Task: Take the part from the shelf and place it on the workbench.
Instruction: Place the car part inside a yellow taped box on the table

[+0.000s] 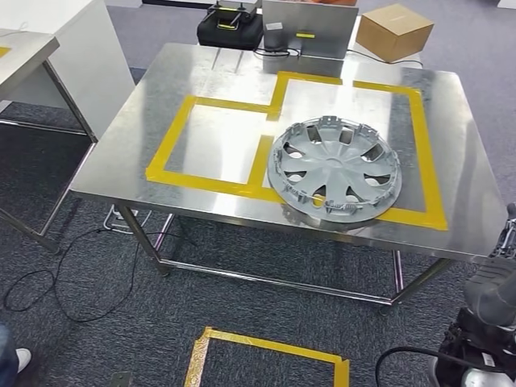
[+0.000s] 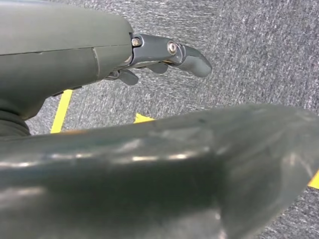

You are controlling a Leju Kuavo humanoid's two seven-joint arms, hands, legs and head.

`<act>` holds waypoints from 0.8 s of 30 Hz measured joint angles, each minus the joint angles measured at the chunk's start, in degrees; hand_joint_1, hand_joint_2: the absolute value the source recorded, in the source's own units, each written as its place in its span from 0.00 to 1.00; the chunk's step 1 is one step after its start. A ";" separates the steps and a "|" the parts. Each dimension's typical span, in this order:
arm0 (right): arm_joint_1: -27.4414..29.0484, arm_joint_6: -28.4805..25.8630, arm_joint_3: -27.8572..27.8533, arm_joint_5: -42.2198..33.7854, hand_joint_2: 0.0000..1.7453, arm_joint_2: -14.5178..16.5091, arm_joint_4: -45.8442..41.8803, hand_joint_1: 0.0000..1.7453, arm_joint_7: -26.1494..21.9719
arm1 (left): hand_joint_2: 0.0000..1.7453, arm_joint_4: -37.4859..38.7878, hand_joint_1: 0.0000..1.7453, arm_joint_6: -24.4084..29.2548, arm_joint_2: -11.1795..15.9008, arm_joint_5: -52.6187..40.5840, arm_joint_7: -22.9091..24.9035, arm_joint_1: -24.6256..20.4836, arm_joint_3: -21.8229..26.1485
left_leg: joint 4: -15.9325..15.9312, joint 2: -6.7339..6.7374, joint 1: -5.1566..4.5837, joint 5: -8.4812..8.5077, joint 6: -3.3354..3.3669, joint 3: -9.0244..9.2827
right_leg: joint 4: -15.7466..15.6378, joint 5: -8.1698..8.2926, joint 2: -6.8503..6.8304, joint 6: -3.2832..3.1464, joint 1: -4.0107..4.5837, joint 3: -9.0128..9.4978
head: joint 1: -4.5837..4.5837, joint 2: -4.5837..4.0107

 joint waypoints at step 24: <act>-0.47 -0.68 0.11 2.49 0.00 0.02 -0.08 0.00 0.45 | 0.00 0.04 0.00 0.23 0.02 -0.45 0.02 -0.21 0.31 | -1.51 0.28 -0.17 -1.05 0.75 2.79 | 2.04 -1.13 -0.10 -0.29 0.34 -4.28 | -0.17 0.00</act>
